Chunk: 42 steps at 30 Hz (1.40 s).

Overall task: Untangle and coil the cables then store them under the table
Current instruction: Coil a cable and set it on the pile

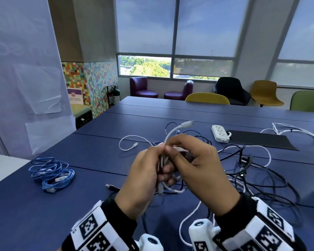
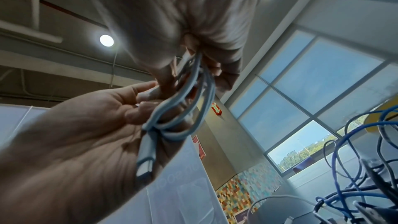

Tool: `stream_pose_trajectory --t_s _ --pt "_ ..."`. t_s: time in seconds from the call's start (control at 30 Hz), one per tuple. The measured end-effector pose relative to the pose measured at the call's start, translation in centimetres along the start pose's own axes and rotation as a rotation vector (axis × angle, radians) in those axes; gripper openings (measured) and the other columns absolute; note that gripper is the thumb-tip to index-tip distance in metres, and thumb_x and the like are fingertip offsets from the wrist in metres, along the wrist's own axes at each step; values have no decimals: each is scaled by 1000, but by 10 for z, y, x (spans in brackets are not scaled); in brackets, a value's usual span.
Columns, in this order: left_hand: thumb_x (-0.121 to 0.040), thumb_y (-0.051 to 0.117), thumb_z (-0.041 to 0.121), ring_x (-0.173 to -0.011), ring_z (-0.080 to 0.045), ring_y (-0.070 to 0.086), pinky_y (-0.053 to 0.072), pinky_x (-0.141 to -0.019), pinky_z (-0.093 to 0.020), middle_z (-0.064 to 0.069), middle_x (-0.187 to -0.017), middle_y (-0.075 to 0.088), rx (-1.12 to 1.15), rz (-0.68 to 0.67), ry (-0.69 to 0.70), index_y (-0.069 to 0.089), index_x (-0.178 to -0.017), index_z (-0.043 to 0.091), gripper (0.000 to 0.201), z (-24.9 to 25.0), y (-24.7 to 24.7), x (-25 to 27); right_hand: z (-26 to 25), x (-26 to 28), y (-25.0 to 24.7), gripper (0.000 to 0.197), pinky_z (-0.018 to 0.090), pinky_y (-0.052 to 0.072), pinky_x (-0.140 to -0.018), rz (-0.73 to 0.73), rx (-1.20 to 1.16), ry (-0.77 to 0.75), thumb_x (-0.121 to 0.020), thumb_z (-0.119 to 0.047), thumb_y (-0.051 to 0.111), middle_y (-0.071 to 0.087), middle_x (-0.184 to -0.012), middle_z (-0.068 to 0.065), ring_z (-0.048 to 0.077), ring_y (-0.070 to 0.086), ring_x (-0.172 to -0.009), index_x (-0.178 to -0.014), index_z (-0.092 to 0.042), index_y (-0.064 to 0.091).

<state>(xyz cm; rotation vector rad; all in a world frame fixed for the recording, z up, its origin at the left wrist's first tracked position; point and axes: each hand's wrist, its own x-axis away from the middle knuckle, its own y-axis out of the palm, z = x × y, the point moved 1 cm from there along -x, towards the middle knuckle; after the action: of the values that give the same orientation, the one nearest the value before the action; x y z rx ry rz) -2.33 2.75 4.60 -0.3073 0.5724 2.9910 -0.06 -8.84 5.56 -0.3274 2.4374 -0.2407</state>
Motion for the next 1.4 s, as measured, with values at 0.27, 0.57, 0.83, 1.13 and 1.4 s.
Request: stream_pose_trajectory --t_s 0.27,0.57,0.83,1.13,1.4 --pt "-100 39 34 -51 -14 33 37 -46 -27 1 -55 36 -100 169 164 67 -94 -3 47 -15 5 1 3 -3 -5 7 37 58 -55 18 71 7 -92 -18 67 63 -84 3 16 70 -60 -91 -21 73" --pt "-102 41 33 -45 -12 36 32 -40 -22 -7 -53 41 -18 443 167 67 -91 2 41 -14 -5 1 9 5 -6 22 2 37 -75 -39 434 -264 -85 -15 67 66 -86 -7 -5 56 -79 -105 -17 74" --pt "-101 46 32 -43 -12 36 46 -46 -27 -5 -50 37 -65 339 47 71 -94 -1 42 -8 -11 -4 18 15 -5 26 35 52 -65 41 645 -581 -98 -10 51 58 -89 11 27 59 -72 -114 0 68" --pt "-103 39 34 -34 -17 33 43 -36 -23 -10 -46 38 4 374 136 53 -84 2 40 -2 -7 0 26 14 -4 26 38 51 -62 37 644 -578 -100 -13 48 59 -86 10 27 58 -68 -109 0 68" --pt "-99 50 25 -41 -12 29 29 -44 -24 2 -48 36 -189 257 21 54 -60 14 40 -4 -2 -5 26 16 0 26 35 54 -67 128 602 -591 -100 -16 52 64 -88 10 25 61 -73 -112 0 68"
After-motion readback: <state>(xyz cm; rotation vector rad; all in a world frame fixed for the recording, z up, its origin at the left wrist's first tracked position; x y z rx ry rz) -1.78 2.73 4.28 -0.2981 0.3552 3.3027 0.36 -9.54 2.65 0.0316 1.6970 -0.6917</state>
